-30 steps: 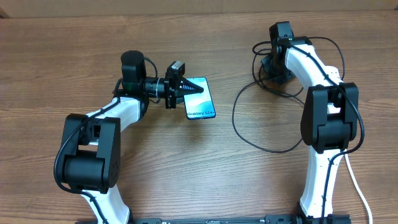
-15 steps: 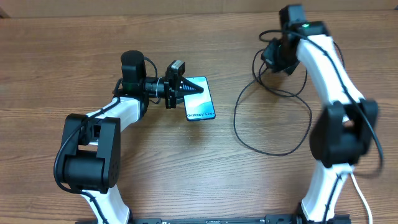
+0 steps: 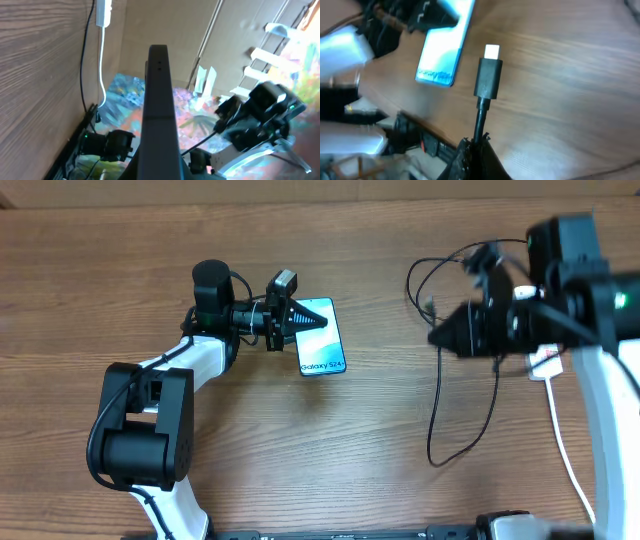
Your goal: Plug charger to phone and switch on socket
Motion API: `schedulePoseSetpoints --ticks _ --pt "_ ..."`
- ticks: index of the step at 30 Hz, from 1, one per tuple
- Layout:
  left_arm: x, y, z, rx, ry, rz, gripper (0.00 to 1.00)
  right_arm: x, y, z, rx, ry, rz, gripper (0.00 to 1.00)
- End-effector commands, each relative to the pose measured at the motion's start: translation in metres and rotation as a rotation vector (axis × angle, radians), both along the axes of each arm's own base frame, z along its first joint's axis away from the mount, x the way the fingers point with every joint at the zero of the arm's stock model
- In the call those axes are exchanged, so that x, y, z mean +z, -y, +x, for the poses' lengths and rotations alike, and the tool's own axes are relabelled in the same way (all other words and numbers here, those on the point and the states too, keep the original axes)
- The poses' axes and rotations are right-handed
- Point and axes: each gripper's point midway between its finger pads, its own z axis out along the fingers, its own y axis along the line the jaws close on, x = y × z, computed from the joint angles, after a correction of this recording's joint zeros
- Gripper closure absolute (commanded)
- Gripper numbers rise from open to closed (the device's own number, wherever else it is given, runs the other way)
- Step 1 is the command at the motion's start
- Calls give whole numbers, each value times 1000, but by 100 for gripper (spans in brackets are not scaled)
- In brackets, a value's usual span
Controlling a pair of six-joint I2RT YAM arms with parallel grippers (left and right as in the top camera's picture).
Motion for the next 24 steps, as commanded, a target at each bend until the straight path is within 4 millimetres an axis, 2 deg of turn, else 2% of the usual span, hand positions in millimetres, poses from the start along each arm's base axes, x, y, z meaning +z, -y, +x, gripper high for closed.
schedulePoseSetpoints --ticks 1,3,5,8,10,14,24 --pt "6 -3 4 -4 61 -11 96 -6 -21 -35 161 105 61 96" --pt "7 -3 7 3 78 -12 96 -24 -31 -46 167 114 80 96" --pt "8 -5 8 5 83 -12 96 -58 -46 -55 140 88 87 96" --pt "8 -5 8 5 83 -13 96 -85 -54 -60 91 41 44 96" --pt "8 -5 8 5 82 -12 96 -95 -58 -63 90 38 -1 96" --pt "7 -5 9 14 81 -10 96 -95 -79 -72 145 96 -45 96" --pt "7 -4 11 23 86 -8 96 -98 -113 -63 101 117 -28 96"
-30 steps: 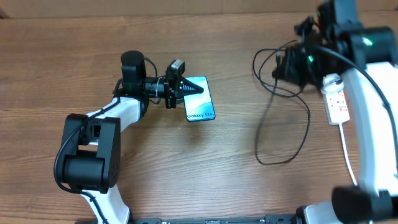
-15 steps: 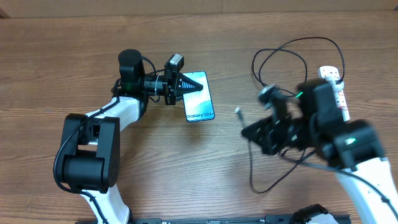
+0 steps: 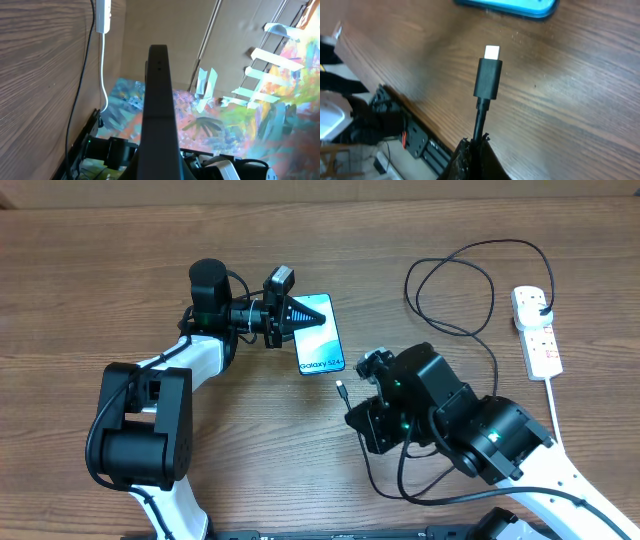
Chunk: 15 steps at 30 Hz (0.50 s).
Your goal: Plug charger to phone and switch on socket
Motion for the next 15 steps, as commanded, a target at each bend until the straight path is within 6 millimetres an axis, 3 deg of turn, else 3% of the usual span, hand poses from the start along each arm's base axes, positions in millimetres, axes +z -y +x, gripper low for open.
schedulePoseSetpoints --ticks 1,7,15 --pt "6 -1 6 5 52 -6 96 -5 -6 11 -63 -16 -6 96" --pt "5 -1 9 19 52 -3 96 -19 -13 18 -91 -64 -22 96" --pt "5 -1 12 37 80 -1 96 -15 -21 18 -70 -70 16 96"
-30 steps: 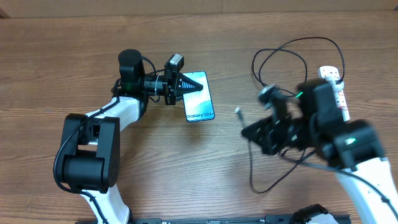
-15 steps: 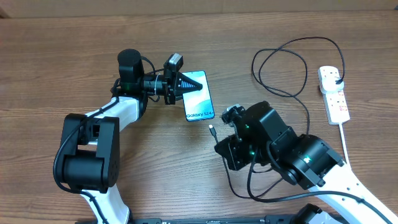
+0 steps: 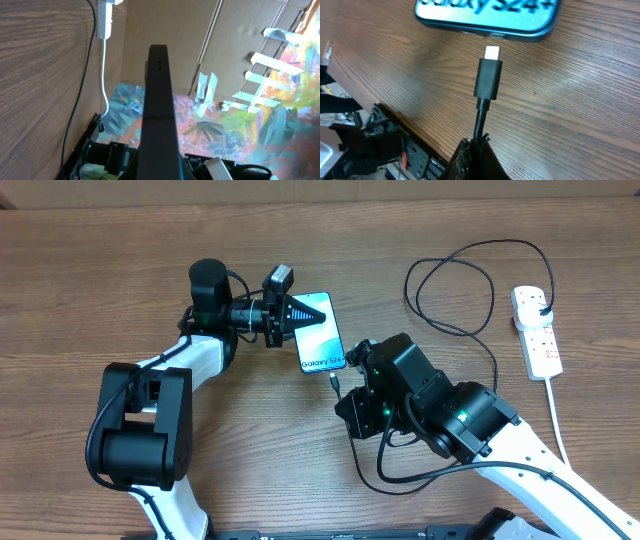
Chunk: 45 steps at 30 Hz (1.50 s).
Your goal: Plug charger to phone and switch on socket
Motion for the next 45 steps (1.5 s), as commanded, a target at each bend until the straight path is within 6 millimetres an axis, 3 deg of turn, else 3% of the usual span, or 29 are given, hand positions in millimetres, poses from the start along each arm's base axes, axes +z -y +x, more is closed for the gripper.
schedulePoseSetpoints --ticks 1,35,45 --pt "6 -1 7 9 85 -7 96 7 -7 -2 15 0 35 96" --pt "6 -1 5 0 30 -4 96 14 -14 4 19 33 70 96" --pt "6 -1 6 1 1 -2 96 7 -12 3 19 8 49 96"
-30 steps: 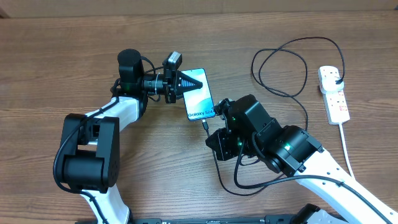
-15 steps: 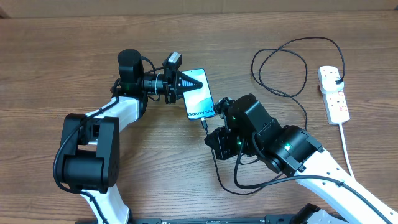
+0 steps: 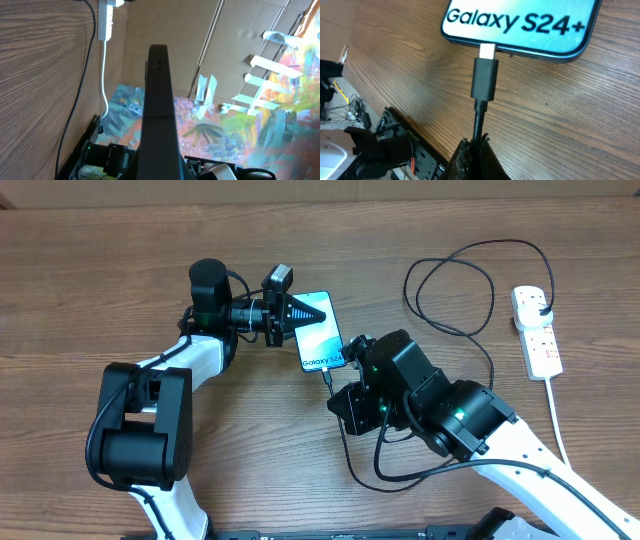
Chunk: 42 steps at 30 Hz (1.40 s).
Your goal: Plug charger to phone and switch on socket
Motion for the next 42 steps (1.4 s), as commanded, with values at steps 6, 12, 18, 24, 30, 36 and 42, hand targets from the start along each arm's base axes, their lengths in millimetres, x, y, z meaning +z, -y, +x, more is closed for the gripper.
schedulePoseSetpoints --ticks 6,12,18,24,30,36,42 --pt "7 -1 4 -9 11 -5 96 1 -1 -3 6 -9 0 96" --pt "7 -1 4 -9 12 -5 96 2 -3 -1 6 -1 7 96" --pt "7 -1 4 -10 31 -7 96 4 -3 2 0 14 9 96" --pt "7 -1 3 -13 31 -8 96 3 -2 4 -10 23 1 96" --pt "7 -1 4 -12 57 -9 96 1 0 1 -10 9 -12 96" --pt "7 -1 5 -4 61 -8 96 -4 4 -3 -8 -13 -31 96" --pt "6 -1 5 -2 94 -9 96 -2 2 -5 3 -22 -17 96"
